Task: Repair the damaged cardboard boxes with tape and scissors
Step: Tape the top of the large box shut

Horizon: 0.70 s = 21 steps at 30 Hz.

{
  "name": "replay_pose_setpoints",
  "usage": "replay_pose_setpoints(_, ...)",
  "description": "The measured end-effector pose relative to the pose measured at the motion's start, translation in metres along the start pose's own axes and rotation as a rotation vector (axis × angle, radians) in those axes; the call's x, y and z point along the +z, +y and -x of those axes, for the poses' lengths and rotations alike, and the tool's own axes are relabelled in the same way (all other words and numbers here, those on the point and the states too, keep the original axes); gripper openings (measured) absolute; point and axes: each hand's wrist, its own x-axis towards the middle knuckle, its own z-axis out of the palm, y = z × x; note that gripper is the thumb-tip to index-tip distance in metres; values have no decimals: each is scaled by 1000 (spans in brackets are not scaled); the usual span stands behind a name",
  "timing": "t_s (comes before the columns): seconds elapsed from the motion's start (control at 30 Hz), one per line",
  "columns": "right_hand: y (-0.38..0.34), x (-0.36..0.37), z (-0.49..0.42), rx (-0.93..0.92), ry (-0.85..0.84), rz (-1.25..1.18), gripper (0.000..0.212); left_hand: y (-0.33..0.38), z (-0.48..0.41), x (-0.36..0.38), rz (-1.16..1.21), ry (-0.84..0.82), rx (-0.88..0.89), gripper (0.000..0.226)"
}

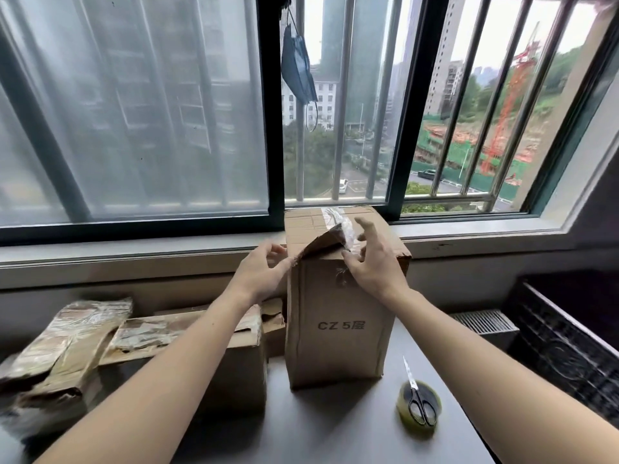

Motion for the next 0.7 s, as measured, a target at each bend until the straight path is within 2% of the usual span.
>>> replay_pose_setpoints(0.07,-4,1,2,-14,-55,-16,47,1,0,3,0,-27,35,22)
replay_pose_setpoints(0.17,-3,1,0,-20,-76,-8,21,9,-4,11,-73,-42,113,25)
replay_pose_setpoints(0.33,8,-8,-9,35,-57,-69,15,27,-16,25,-287,-22,251,46)
replay_pose_setpoints(0.4,17,-12,-13,50,-89,-70,22,36,-20,33,-362,-38,266,45)
replay_pose_setpoints(0.5,37,-18,-19,36,-122,-9,27,46,-29,46,-403,-24,247,28)
replay_pose_setpoints(0.57,51,-24,-24,5,-133,77,31,50,-37,52,-340,10,175,18)
replay_pose_setpoints(0.7,68,-32,-33,-80,-210,232,57,59,-44,56,-205,119,29,19)
